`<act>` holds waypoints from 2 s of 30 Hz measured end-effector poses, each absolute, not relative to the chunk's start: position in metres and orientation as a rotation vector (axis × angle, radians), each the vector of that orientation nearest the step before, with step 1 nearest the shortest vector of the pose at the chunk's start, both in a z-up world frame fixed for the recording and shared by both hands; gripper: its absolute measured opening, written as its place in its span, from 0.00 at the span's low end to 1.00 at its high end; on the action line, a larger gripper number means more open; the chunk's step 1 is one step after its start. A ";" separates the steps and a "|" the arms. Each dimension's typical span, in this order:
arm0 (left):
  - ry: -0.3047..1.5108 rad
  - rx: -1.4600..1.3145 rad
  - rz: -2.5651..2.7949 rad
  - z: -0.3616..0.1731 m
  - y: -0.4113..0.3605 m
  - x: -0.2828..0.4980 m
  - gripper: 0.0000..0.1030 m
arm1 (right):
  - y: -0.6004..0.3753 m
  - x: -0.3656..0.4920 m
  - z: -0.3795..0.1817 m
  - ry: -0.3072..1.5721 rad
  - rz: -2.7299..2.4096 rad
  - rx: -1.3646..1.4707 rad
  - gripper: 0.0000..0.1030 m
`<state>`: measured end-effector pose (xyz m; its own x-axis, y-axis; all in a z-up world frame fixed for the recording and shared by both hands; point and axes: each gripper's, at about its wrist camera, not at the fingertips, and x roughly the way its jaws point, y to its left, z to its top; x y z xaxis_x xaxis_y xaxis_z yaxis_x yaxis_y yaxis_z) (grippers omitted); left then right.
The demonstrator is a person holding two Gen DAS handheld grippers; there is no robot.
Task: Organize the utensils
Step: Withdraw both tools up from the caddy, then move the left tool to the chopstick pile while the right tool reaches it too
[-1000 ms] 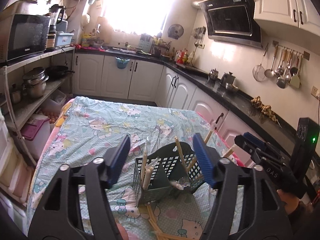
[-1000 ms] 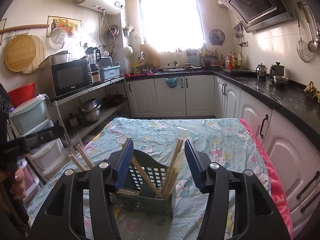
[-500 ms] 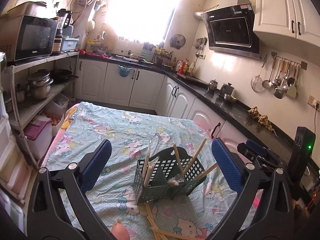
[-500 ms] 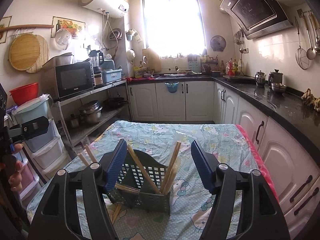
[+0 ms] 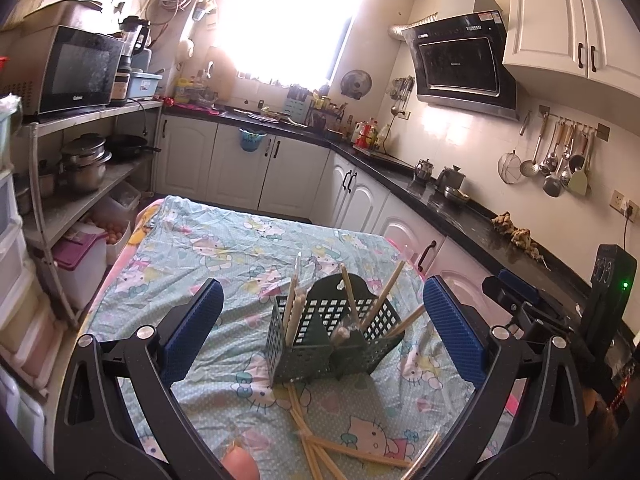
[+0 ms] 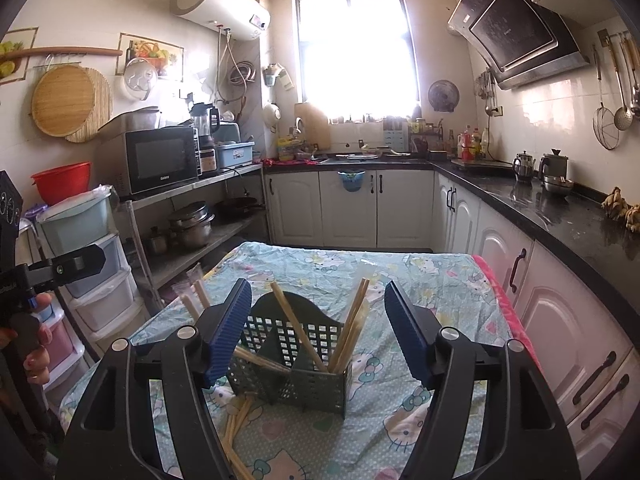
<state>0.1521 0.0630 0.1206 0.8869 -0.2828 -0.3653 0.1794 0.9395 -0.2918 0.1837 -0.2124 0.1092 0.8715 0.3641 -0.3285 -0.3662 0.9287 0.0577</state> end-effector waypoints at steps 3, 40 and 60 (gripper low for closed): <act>0.419 -0.253 -0.239 0.117 0.063 0.146 0.90 | -0.212 0.176 0.109 0.339 0.390 -0.017 0.65; 0.631 -0.251 -0.210 0.041 0.053 0.138 0.90 | -0.174 0.135 0.029 0.531 0.531 -0.219 0.65; 0.821 -0.312 -0.229 -0.017 0.049 0.169 0.74 | -0.145 0.134 -0.029 0.709 0.636 -0.347 0.59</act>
